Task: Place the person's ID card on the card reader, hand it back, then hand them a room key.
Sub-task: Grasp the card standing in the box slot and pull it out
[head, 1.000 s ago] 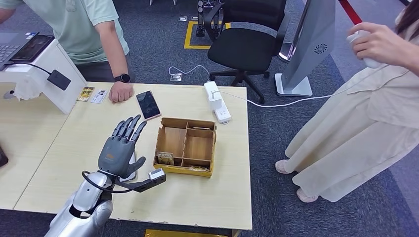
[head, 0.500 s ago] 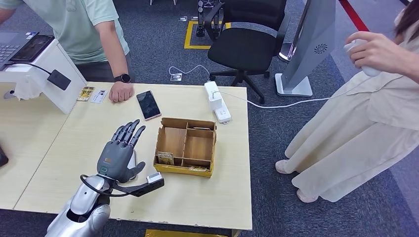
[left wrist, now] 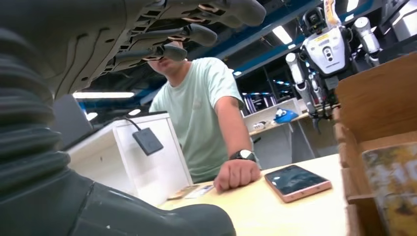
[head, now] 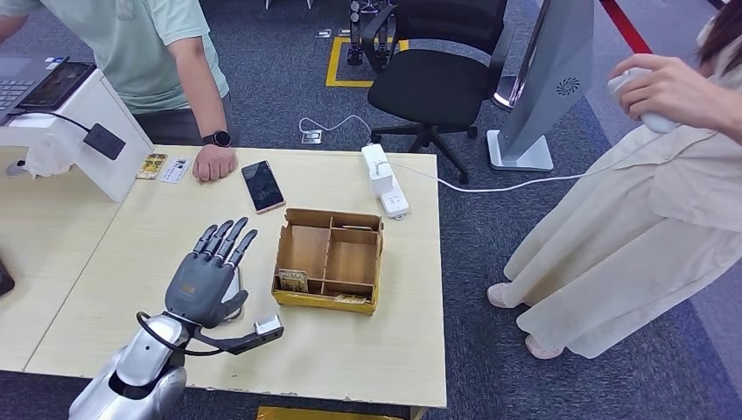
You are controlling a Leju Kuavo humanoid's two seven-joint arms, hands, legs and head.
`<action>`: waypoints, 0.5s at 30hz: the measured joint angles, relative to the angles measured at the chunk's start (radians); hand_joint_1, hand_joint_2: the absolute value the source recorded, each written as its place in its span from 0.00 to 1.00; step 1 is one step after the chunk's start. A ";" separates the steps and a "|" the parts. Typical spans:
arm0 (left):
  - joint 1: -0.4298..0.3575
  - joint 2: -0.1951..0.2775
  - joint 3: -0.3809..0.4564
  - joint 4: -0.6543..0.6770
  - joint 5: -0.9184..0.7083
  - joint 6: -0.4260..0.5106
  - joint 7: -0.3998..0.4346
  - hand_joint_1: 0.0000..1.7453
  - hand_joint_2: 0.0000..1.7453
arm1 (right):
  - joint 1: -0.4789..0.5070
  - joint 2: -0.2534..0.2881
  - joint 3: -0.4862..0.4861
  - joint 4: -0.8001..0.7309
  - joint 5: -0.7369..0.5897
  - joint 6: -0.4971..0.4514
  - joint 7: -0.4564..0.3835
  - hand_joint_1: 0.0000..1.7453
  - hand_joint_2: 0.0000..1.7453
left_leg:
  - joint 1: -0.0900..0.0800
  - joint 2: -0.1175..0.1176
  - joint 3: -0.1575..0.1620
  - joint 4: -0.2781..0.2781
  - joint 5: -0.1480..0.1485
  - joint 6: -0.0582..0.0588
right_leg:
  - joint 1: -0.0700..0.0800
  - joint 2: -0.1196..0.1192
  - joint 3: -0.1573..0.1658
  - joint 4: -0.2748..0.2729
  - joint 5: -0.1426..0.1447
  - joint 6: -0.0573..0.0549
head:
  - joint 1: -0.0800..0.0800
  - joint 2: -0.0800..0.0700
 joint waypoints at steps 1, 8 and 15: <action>0.000 0.004 0.000 0.000 -0.009 0.000 0.003 0.00 1.00 | 0.000 0.000 0.001 0.000 0.000 0.000 0.001 0.00 0.00 | 0.000 0.000 0.000 0.000 0.000 0.000 | 0.000 0.000 0.000 0.000 0.000 0.000 | 0.000 0.000; 0.000 0.016 0.000 0.000 0.023 -0.002 0.004 0.00 1.00 | 0.000 0.000 0.004 0.000 -0.001 0.000 0.002 0.00 0.00 | 0.000 0.000 0.000 0.000 0.000 0.000 | 0.000 0.000 0.000 0.000 0.000 0.000 | 0.000 0.000; -0.001 0.016 0.000 -0.001 0.093 -0.014 -0.013 0.00 1.00 | 0.003 0.000 0.004 0.000 -0.008 -0.001 0.001 0.00 0.00 | 0.000 0.000 0.000 0.000 0.000 0.000 | 0.000 0.000 0.000 0.000 0.000 0.000 | 0.000 0.000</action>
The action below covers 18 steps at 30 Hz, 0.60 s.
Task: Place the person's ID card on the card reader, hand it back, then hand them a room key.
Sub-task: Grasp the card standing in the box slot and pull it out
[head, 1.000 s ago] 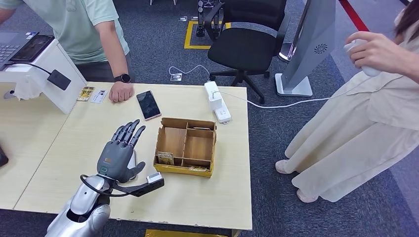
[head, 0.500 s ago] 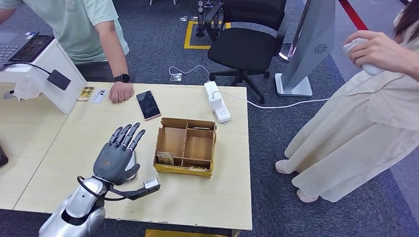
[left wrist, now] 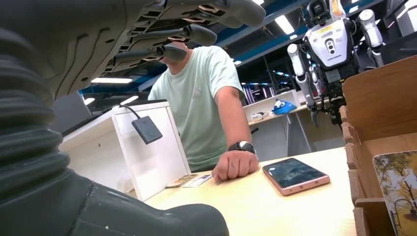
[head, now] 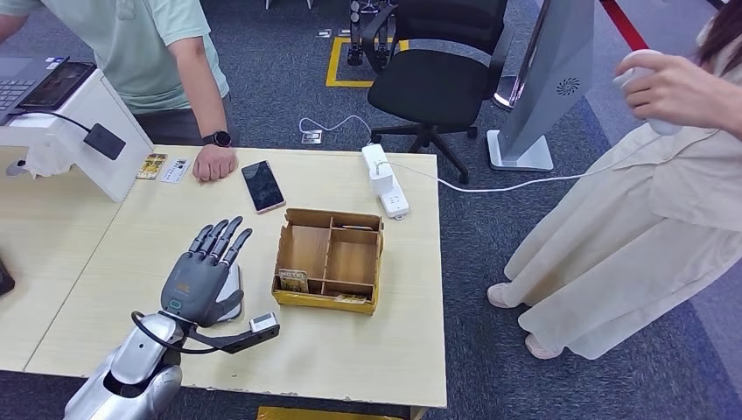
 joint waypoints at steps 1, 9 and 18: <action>0.000 0.000 0.000 0.000 0.016 -0.003 -0.004 0.00 1.00 | 0.001 0.000 0.000 0.000 -0.001 0.000 -0.001 0.00 0.00 | 0.000 0.000 0.000 0.000 0.000 0.000 | 0.000 0.000 0.000 0.000 0.000 0.000 | 0.000 0.000; 0.000 -0.008 0.013 -0.014 0.269 -0.112 -0.050 0.00 1.00 | 0.002 0.000 0.000 0.000 -0.012 -0.001 -0.002 0.00 0.00 | 0.000 0.000 0.000 0.000 0.000 0.000 | 0.000 0.000 0.000 0.000 0.000 0.000 | 0.000 0.000; 0.005 -0.018 0.038 -0.017 0.381 -0.165 -0.048 0.00 1.00 | 0.002 0.000 0.000 0.000 -0.013 -0.003 -0.001 0.00 0.00 | 0.000 0.000 0.000 0.000 0.000 0.000 | 0.000 0.000 0.000 0.000 0.000 0.000 | 0.000 0.000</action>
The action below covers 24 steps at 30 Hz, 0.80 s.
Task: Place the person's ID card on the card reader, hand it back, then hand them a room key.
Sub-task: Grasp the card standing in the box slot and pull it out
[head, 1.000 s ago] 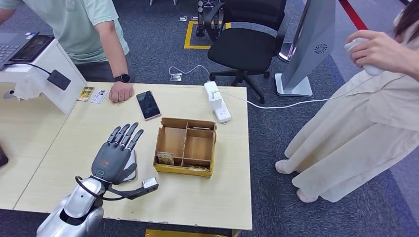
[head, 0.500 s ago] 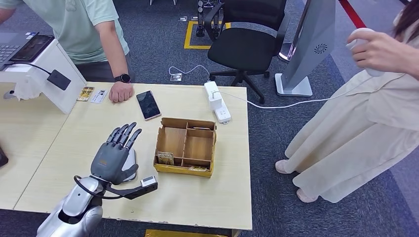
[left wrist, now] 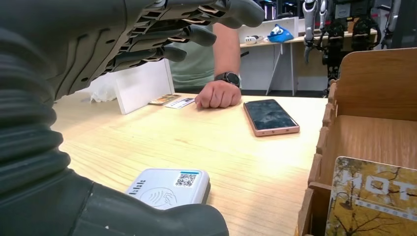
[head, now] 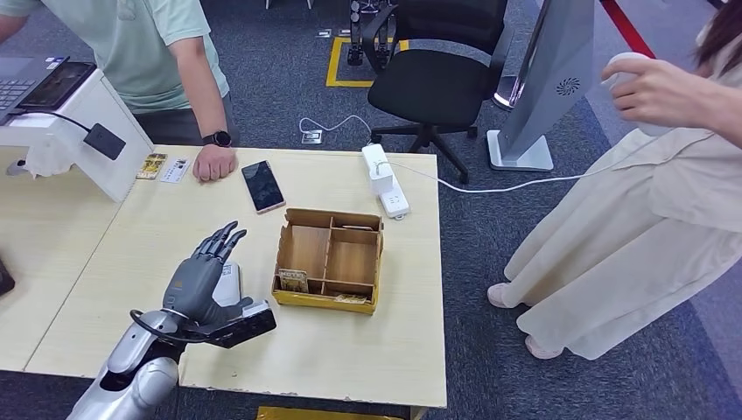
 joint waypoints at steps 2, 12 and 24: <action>-0.001 0.000 0.001 0.000 -0.011 0.000 0.007 0.00 1.00 | 0.000 0.000 0.000 0.000 0.001 0.000 0.001 0.00 0.00 | 0.000 0.000 0.000 0.000 0.000 0.000 | 0.000 0.000 0.000 0.000 0.000 0.000 | 0.000 0.000; -0.011 0.000 0.001 -0.001 -0.066 0.029 0.016 0.00 1.00 | 0.000 0.000 0.003 0.000 0.002 0.000 0.002 0.00 0.00 | 0.000 0.000 0.000 0.000 0.000 0.000 | 0.000 0.000 0.000 0.000 0.000 0.000 | 0.000 0.000; 0.003 0.002 0.002 -0.013 -0.085 0.036 0.033 0.00 1.00 | 0.000 0.000 0.014 0.000 0.006 -0.003 0.002 0.00 0.00 | 0.000 0.000 0.000 0.000 0.000 0.000 | 0.000 0.000 0.000 0.000 0.000 0.000 | 0.000 0.000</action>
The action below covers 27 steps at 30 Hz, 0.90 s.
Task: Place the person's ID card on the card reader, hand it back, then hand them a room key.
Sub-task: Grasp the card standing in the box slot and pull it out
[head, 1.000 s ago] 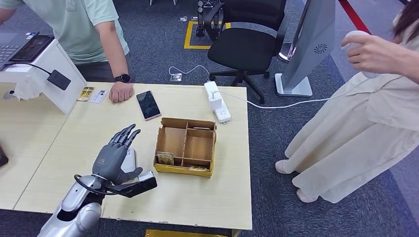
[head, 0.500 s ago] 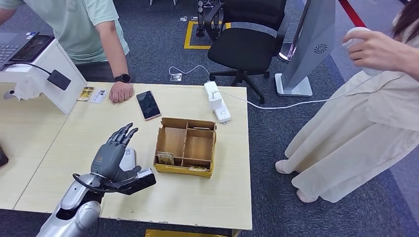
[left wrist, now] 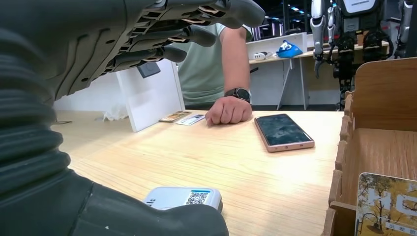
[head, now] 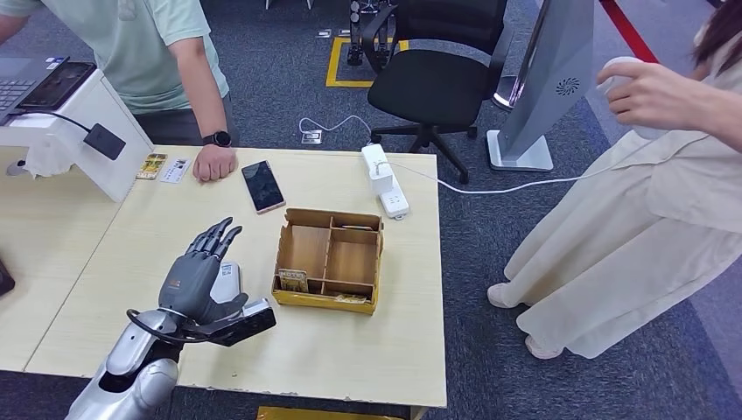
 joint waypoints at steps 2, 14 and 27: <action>0.000 0.001 0.000 0.000 0.000 0.000 0.000 0.00 1.00 | 0.000 0.000 0.002 0.000 0.002 0.000 0.001 0.00 0.00 | 0.000 0.000 0.000 0.000 0.000 0.000 | 0.000 0.000 0.000 0.000 0.000 0.000 | 0.000 0.000; 0.068 0.022 0.006 -0.032 -0.013 -0.003 -0.006 0.00 1.00 | 0.001 0.000 0.004 0.000 -0.014 -0.007 -0.001 0.00 0.00 | 0.000 0.000 0.000 0.000 0.000 0.000 | 0.000 0.000 0.000 0.000 0.000 0.000 | 0.000 0.000; 0.167 0.046 0.006 -0.126 -0.065 -0.001 -0.020 0.00 1.00 | 0.004 0.000 0.003 0.000 -0.026 -0.009 -0.007 0.00 0.00 | 0.000 0.000 0.000 0.000 0.000 0.000 | 0.000 0.000 0.000 0.000 0.000 0.000 | 0.000 0.000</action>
